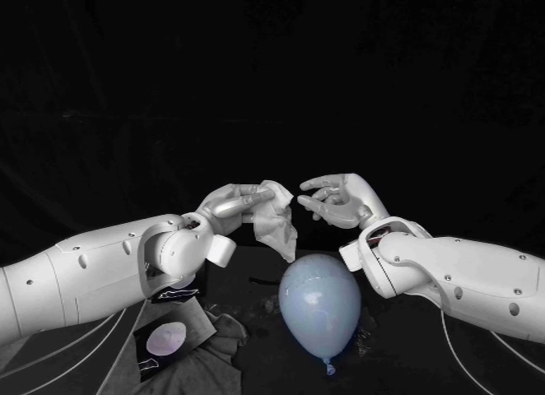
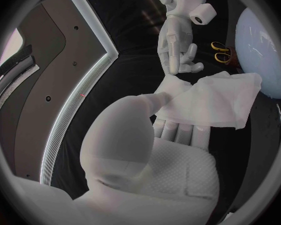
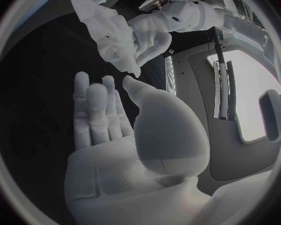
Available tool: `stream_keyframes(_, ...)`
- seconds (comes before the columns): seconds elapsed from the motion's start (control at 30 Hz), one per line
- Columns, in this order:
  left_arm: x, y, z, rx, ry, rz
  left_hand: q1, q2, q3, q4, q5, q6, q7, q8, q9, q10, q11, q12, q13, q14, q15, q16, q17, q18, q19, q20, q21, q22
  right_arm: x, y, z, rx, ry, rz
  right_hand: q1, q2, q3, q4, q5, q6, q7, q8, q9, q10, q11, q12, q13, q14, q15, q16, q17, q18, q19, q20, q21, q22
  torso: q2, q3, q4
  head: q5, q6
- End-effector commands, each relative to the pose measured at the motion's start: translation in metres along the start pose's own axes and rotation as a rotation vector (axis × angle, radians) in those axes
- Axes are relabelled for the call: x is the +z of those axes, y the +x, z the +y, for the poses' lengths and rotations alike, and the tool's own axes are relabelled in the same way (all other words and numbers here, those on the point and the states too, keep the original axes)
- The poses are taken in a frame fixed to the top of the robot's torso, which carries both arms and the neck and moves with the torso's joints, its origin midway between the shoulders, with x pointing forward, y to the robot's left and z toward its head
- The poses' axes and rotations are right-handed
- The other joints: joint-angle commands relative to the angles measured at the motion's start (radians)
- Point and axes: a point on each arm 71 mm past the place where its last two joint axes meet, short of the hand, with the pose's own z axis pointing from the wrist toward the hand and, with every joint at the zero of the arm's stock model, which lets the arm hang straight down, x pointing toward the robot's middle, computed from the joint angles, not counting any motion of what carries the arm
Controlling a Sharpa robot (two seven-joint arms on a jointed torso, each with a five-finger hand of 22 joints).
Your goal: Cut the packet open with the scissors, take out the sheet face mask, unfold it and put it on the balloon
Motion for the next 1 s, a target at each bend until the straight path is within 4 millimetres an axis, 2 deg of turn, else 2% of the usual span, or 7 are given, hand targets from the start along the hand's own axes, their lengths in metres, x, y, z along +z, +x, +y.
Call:
stream_keyframes(0.03, 0.0003, 0.0033, -0.0008, 0.022, 0.012, 0.024, 0.005, 0.013, -0.001, -0.009, 0.006, 0.013, 0.017, 0.008, 0.003, 0.020, -0.003, 0.003, 0.000, 0.000, -0.009, 0.000, -0.002, 0.011, 0.000, -0.008, 0.005, 0.002, -0.0025, 0.0042, 0.0069, 0.026, -0.053, 0.060, 0.009, 0.023, -0.019, 0.019, 0.001, 0.011, -0.007, 0.015, -0.007, -0.033, -0.013, 0.137, 0.100, 0.069, -0.007, 0.189, 0.159, 0.008, 0.010, -0.005, 0.063, 0.062, -0.001, -0.0006, -0.0013, -0.003, -0.003)
stream_keyframes(0.2, -0.0001, 0.0017, 0.0002, 0.034, 0.013, 0.011, 0.007, 0.020, 0.002, -0.019, 0.006, 0.025, 0.010, 0.014, 0.005, 0.040, -0.009, 0.003, 0.000, 0.003, -0.012, 0.001, -0.002, 0.011, 0.000, -0.011, 0.010, 0.003, -0.0070, 0.0070, 0.0108, 0.053, -0.078, 0.119, 0.009, 0.030, -0.039, 0.051, 0.003, 0.020, -0.010, 0.033, -0.017, -0.059, -0.013, 0.246, 0.179, 0.110, -0.006, 0.295, 0.247, 0.009, -0.004, -0.008, 0.134, 0.137, -0.002, 0.0005, -0.0018, -0.003, -0.003)
stream_keyframes(0.27, -0.0002, 0.0014, 0.0005, 0.038, 0.013, 0.009, 0.007, 0.020, 0.002, -0.022, 0.006, 0.028, 0.009, 0.015, 0.005, 0.044, -0.010, 0.003, 0.000, 0.003, -0.013, 0.001, -0.002, 0.011, 0.000, -0.012, 0.012, 0.004, -0.0077, 0.0077, 0.0112, 0.059, -0.079, 0.135, 0.006, 0.035, -0.048, 0.065, 0.004, 0.025, -0.014, 0.039, -0.020, -0.049, -0.016, 0.279, 0.200, 0.141, -0.008, 0.334, 0.298, -0.003, 0.039, -0.009, 0.235, 0.201, -0.003, 0.0007, -0.0021, -0.003, -0.004)
stream_keyframes(0.37, -0.0004, 0.0015, 0.0008, 0.043, 0.013, 0.008, 0.007, 0.019, 0.001, -0.024, 0.006, 0.030, 0.007, 0.016, 0.005, 0.046, -0.011, 0.003, 0.000, 0.003, -0.013, 0.001, -0.002, 0.011, 0.000, -0.012, 0.012, 0.004, -0.0082, 0.0085, 0.0114, 0.065, -0.080, 0.150, 0.008, 0.039, -0.055, 0.077, 0.005, 0.027, -0.015, 0.043, -0.025, -0.018, -0.017, 0.352, 0.269, 0.165, -0.009, 0.365, 0.337, -0.012, 0.066, -0.010, 0.308, 0.250, -0.001, 0.0013, 0.0000, -0.003, -0.002)
stream_keyframes(0.47, -0.0007, 0.0017, 0.0009, 0.049, 0.013, 0.006, 0.011, 0.015, 0.001, -0.036, 0.006, 0.034, 0.003, 0.017, 0.005, 0.052, -0.014, 0.001, -0.001, 0.004, -0.015, 0.000, -0.003, 0.011, 0.000, -0.015, 0.016, 0.005, -0.0088, 0.0089, 0.0115, 0.070, -0.079, 0.162, 0.011, 0.041, -0.065, 0.086, 0.007, 0.033, -0.017, 0.049, -0.030, 0.062, -0.018, 0.495, 0.417, 0.207, -0.010, 0.404, 0.414, -0.026, 0.111, -0.012, 0.408, 0.311, -0.001, 0.0008, -0.0006, -0.003, -0.002)
stream_keyframes(0.57, -0.0008, 0.0011, 0.0009, 0.054, 0.014, 0.001, 0.013, 0.013, 0.001, -0.043, 0.006, 0.036, 0.002, 0.018, 0.005, 0.056, -0.015, 0.000, -0.001, 0.005, -0.016, 0.000, -0.003, 0.010, 0.001, -0.017, 0.018, 0.006, -0.0095, 0.0084, 0.0114, 0.073, -0.079, 0.169, 0.012, 0.043, -0.078, 0.096, 0.007, 0.032, -0.016, 0.051, -0.037, 0.097, -0.017, 0.579, 0.506, 0.230, -0.008, 0.424, 0.461, -0.033, 0.133, -0.011, 0.463, 0.346, -0.001, 0.0002, -0.0014, -0.003, -0.004)
stream_keyframes(1.0, -0.0013, 0.0032, 0.0010, 0.059, 0.014, 0.006, 0.015, 0.012, 0.000, -0.048, 0.006, 0.039, 0.000, 0.018, 0.004, 0.058, -0.016, -0.001, -0.001, 0.006, -0.016, 0.001, -0.003, 0.010, 0.001, -0.018, 0.021, 0.007, -0.0057, 0.0083, 0.0069, 0.041, -0.058, 0.177, 0.023, 0.056, -0.090, 0.105, 0.003, 0.041, -0.018, 0.057, -0.046, 0.167, -0.018, 0.702, 0.642, 0.261, -0.010, 0.445, 0.527, -0.049, 0.186, -0.011, 0.567, 0.406, -0.001, -0.0002, -0.0005, -0.004, -0.007)
